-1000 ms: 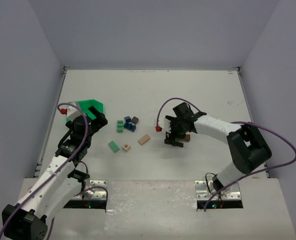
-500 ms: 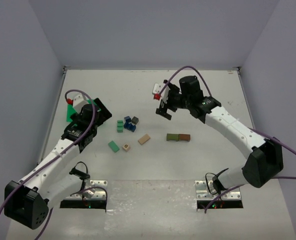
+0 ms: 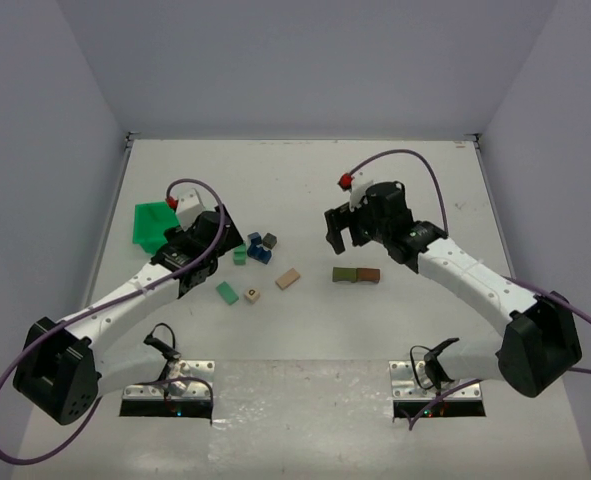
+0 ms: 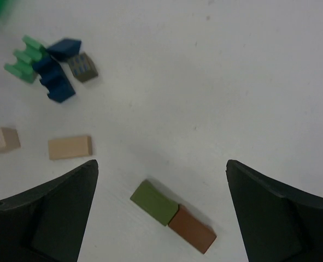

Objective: Build the wood block tower

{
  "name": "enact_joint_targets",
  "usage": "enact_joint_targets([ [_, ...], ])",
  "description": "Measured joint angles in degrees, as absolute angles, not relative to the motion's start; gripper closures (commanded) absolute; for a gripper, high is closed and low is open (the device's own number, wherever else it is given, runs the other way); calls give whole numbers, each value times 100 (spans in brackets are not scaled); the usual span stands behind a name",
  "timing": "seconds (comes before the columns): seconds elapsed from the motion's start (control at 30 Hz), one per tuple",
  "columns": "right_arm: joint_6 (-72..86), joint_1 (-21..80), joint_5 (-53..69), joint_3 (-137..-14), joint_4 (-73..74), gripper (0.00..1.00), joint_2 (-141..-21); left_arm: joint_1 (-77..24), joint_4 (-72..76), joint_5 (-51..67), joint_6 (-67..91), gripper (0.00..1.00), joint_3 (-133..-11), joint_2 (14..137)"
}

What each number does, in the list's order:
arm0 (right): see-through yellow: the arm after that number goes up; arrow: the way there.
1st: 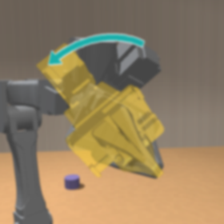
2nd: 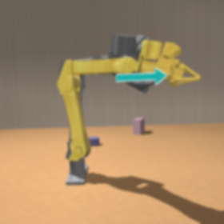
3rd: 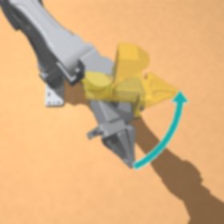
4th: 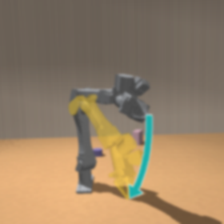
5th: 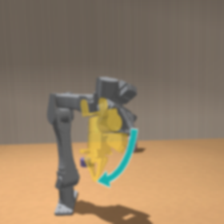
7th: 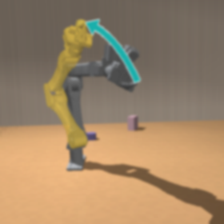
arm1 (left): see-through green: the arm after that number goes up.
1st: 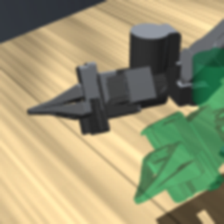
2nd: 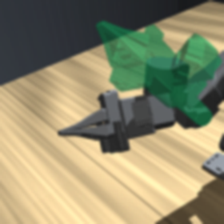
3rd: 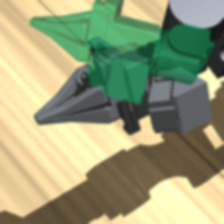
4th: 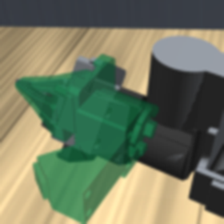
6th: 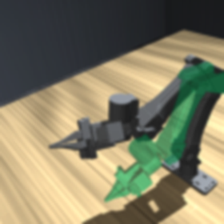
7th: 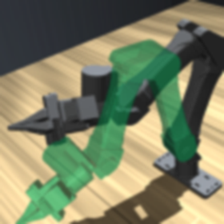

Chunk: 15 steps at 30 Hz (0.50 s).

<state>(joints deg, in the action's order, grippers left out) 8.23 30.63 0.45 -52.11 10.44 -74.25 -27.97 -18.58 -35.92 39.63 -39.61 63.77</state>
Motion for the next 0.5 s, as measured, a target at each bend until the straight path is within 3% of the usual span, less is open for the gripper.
enact_joint_targets([
  [0.5,1273,3063,469,-4203,823,1,-7325,-3015,-1209,-2838,3645,0,-3817,6730],
])
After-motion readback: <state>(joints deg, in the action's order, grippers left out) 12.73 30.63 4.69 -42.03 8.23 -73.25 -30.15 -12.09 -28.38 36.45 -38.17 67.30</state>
